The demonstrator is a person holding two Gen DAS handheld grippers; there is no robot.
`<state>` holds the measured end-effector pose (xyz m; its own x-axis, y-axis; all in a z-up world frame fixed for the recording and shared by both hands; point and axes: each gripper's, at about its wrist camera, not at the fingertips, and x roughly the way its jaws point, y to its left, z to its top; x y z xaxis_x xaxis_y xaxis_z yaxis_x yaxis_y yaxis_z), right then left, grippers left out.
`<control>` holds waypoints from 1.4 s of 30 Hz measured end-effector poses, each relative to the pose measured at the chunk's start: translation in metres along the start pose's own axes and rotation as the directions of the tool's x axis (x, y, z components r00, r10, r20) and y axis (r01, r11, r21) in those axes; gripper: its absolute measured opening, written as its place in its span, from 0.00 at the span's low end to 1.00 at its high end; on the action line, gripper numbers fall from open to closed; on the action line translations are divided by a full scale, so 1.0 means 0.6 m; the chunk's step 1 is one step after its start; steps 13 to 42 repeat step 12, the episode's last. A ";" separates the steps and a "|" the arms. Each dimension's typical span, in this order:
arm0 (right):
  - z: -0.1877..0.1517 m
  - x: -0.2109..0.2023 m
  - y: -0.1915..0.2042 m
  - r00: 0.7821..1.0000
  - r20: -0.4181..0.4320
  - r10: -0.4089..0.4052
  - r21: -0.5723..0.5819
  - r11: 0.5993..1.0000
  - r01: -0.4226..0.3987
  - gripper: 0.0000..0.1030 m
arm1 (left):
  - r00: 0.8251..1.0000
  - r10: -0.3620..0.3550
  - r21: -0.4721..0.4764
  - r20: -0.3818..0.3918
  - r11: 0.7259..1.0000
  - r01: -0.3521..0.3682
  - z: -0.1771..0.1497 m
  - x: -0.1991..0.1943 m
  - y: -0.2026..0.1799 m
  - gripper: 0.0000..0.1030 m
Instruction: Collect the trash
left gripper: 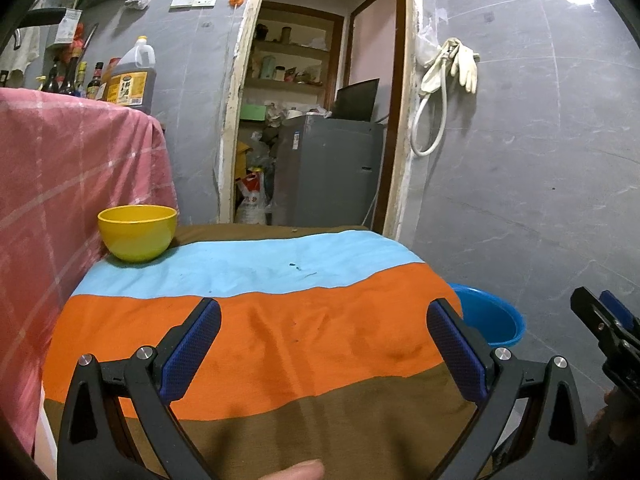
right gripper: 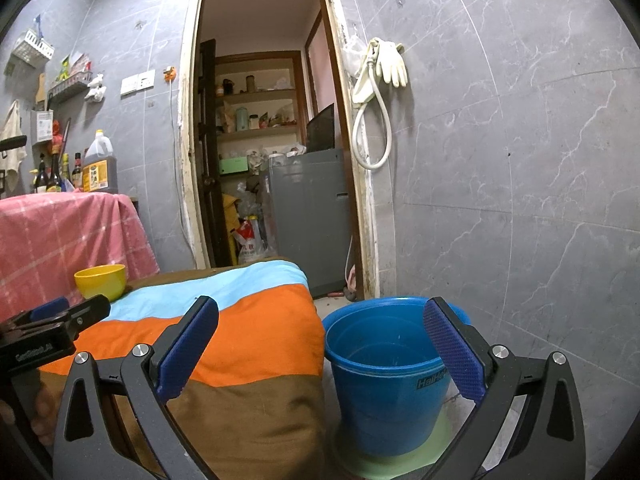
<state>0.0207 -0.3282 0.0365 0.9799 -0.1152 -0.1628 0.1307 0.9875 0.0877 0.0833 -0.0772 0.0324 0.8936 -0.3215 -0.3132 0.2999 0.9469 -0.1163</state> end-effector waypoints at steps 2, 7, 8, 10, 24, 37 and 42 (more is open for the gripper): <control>0.000 0.000 0.000 1.000 0.001 0.000 0.000 1.000 0.000 1.00 | 1.000 0.003 -0.005 -0.004 1.000 -0.003 -0.001 0.002 0.002 0.98; -0.001 -0.001 0.002 1.000 0.000 0.000 -0.002 1.000 0.000 1.00 | 1.000 0.007 -0.011 -0.008 1.000 -0.007 -0.001 0.004 0.005 0.98; -0.001 -0.001 0.002 1.000 0.000 0.000 -0.002 1.000 0.000 1.00 | 1.000 0.006 -0.010 -0.009 1.000 -0.007 -0.001 0.004 0.004 0.98; -0.002 0.000 0.003 1.000 -0.002 0.002 -0.003 1.000 -0.002 1.00 | 1.000 0.008 -0.007 -0.008 1.000 -0.008 0.000 0.004 0.003 0.98; -0.002 0.001 0.005 1.000 -0.003 0.003 -0.004 1.000 -0.003 1.00 | 1.000 0.006 -0.004 -0.009 1.000 -0.006 0.000 0.004 0.003 0.98; -0.002 0.001 0.005 1.000 -0.003 0.003 -0.004 1.000 -0.003 1.00 | 1.000 0.006 -0.004 -0.009 1.000 -0.006 0.000 0.004 0.003 0.98; -0.002 0.001 0.005 1.000 -0.003 0.003 -0.004 1.000 -0.003 1.00 | 1.000 0.006 -0.004 -0.009 1.000 -0.006 0.000 0.004 0.003 0.98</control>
